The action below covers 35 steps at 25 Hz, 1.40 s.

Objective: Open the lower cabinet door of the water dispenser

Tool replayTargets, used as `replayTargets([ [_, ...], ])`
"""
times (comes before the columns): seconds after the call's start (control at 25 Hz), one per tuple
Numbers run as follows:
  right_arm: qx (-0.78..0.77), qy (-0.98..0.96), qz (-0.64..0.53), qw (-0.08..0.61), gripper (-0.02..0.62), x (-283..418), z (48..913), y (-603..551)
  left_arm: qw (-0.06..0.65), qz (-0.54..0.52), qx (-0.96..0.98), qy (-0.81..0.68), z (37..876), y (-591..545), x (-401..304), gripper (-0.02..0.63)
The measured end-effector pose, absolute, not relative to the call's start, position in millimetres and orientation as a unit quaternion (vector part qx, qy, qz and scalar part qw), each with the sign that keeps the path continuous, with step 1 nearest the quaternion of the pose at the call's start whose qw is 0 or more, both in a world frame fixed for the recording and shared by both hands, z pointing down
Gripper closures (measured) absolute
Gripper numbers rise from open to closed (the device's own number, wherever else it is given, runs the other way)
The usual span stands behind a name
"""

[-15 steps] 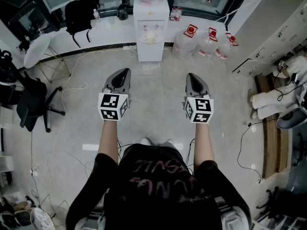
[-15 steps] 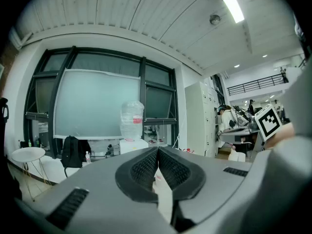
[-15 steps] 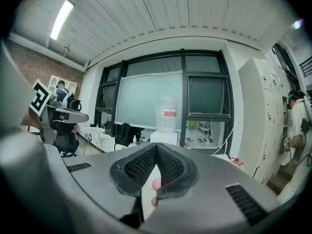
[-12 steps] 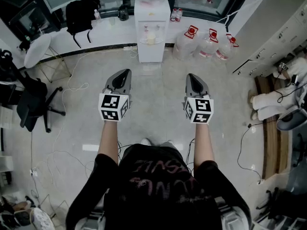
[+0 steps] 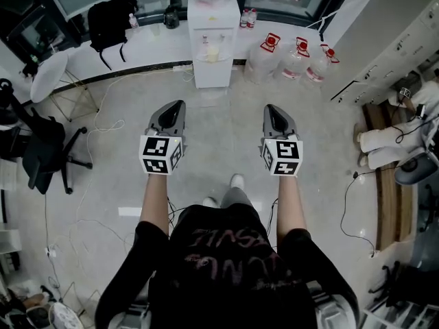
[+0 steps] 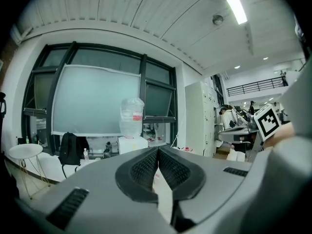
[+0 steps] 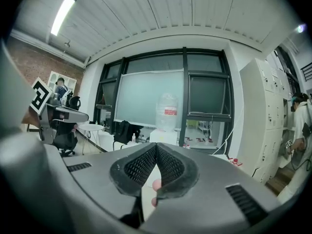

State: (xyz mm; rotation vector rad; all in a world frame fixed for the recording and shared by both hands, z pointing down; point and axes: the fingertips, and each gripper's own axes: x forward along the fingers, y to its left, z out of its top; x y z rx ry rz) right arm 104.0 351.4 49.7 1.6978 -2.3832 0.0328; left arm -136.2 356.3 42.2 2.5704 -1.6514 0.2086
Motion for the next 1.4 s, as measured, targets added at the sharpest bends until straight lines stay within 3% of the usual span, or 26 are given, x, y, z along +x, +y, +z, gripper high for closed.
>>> replayTargets([
  [0.52, 0.575, -0.810, 0.025, 0.112, 0.581, 114, 67, 281, 0.050, 0.084, 0.837, -0.538, 60, 291, -125, 0.594],
  [1.4, 0.536, -0.830, 0.070, 0.137, 0.581, 154, 122, 31, 0.105, 0.143, 0.807, -0.564, 117, 73, -93, 0.594],
])
